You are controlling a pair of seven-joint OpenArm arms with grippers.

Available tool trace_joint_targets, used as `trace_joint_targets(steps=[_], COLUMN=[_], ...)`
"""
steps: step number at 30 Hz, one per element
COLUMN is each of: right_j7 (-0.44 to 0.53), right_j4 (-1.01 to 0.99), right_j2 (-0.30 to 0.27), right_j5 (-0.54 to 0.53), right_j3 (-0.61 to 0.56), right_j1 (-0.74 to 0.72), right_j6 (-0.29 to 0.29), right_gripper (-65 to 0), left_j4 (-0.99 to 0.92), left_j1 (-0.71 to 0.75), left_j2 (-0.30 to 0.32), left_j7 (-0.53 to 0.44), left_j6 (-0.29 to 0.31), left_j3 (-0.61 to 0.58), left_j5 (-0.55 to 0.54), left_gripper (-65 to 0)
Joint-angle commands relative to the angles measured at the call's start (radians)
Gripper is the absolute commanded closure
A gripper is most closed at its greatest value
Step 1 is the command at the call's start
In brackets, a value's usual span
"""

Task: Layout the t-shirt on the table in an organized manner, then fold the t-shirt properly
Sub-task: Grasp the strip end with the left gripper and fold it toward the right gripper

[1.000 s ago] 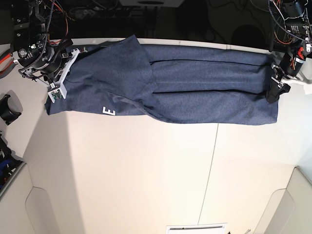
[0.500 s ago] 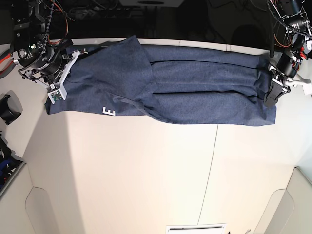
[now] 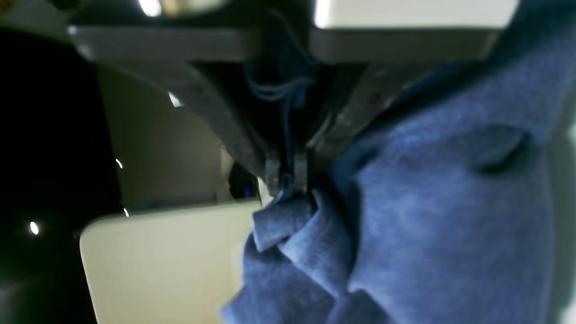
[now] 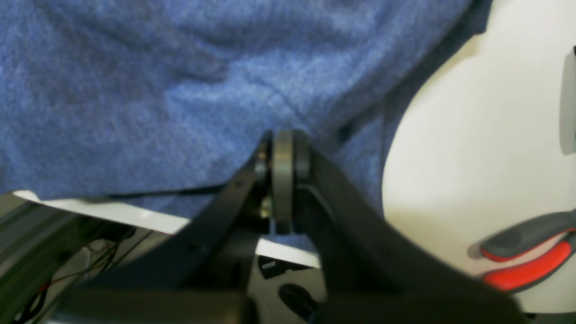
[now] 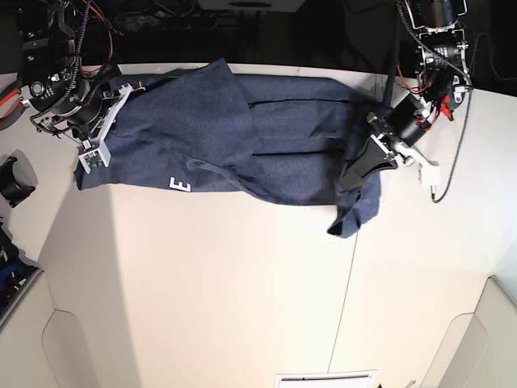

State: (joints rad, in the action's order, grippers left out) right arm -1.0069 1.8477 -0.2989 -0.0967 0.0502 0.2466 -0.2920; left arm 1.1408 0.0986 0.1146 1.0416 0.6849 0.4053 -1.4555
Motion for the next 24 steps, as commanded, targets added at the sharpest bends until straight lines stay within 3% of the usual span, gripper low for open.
trace_joint_targets(steps=[1,7,12,24], right_j7=[0.016,0.016,0.016,0.016], right_j4=[0.017,0.017,0.017,0.017], right_j2=[-0.008,-0.008,-0.008,-0.008], right_j5=[-0.001,-0.001,-0.001,-0.001], right_j3=[0.006,0.006,0.006,0.006], right_j1=[-0.008,-0.007,-0.007,-0.007], right_j6=[-0.002,-0.002,-0.002,-0.002], right_gripper=[0.0,0.0,0.0,0.0], left_j4=[0.018,0.018,0.053,0.445], left_j1=[-0.019,-0.049,-0.047,0.021], left_j2=[-0.008,-0.085,-0.109,-0.117], left_j7=[-0.005,-0.004,0.036,0.118], left_j6=[0.013,0.013,0.013,0.013], left_j3=[-0.014,-0.102,-0.166,-0.224], left_j5=[-0.028,-0.027,-0.028,-0.027], left_gripper=[0.0,0.0,0.0,0.0])
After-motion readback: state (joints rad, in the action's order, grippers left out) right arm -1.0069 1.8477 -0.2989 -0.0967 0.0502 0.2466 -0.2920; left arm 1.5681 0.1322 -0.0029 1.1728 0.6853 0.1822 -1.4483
